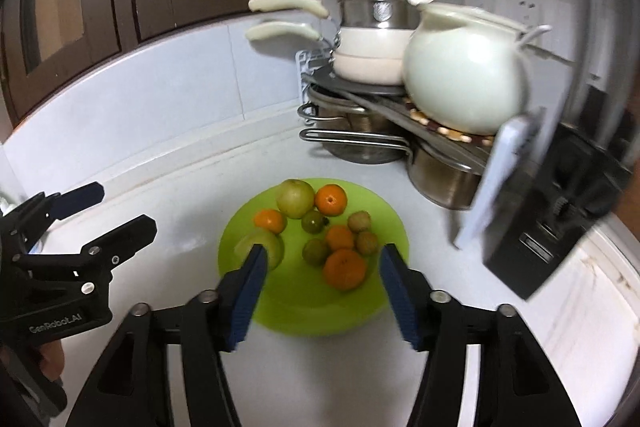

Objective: Organize fruits

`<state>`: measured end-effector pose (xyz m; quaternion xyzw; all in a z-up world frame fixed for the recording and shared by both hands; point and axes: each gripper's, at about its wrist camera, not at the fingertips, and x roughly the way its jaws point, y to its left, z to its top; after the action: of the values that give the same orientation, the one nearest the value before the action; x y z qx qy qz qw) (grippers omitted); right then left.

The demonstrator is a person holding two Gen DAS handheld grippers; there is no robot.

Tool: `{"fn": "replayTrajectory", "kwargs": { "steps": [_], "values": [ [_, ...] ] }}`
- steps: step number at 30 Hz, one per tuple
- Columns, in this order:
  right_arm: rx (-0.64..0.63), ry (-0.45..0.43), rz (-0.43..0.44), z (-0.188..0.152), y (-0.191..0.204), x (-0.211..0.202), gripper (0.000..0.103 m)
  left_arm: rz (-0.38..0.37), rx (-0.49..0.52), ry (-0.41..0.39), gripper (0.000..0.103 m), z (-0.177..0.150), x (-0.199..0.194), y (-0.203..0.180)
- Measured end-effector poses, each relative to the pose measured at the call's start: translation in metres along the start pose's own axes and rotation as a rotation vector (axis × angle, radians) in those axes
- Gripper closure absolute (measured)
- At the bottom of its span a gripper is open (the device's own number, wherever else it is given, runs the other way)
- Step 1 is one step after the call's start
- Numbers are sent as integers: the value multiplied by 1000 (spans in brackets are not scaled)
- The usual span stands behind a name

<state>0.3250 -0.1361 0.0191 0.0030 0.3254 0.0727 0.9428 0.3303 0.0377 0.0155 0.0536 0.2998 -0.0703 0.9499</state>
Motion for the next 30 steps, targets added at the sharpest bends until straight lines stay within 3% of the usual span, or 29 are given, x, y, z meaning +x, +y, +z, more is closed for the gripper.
{"fn": "replayTrajectory", "kwargs": {
  "steps": [5,12,30],
  "values": [
    [32,-38,-50,-19,8,-38,29,-8,18,-40,2,-16,-33,-5],
    [47,-71,-91,-48,12,-90,22,-14,5,-56,0,-38,-75,-11],
    [3,-119,-44,-108,9,-195,17,39,-53,-112,0,-96,-191,-56]
  ]
}}
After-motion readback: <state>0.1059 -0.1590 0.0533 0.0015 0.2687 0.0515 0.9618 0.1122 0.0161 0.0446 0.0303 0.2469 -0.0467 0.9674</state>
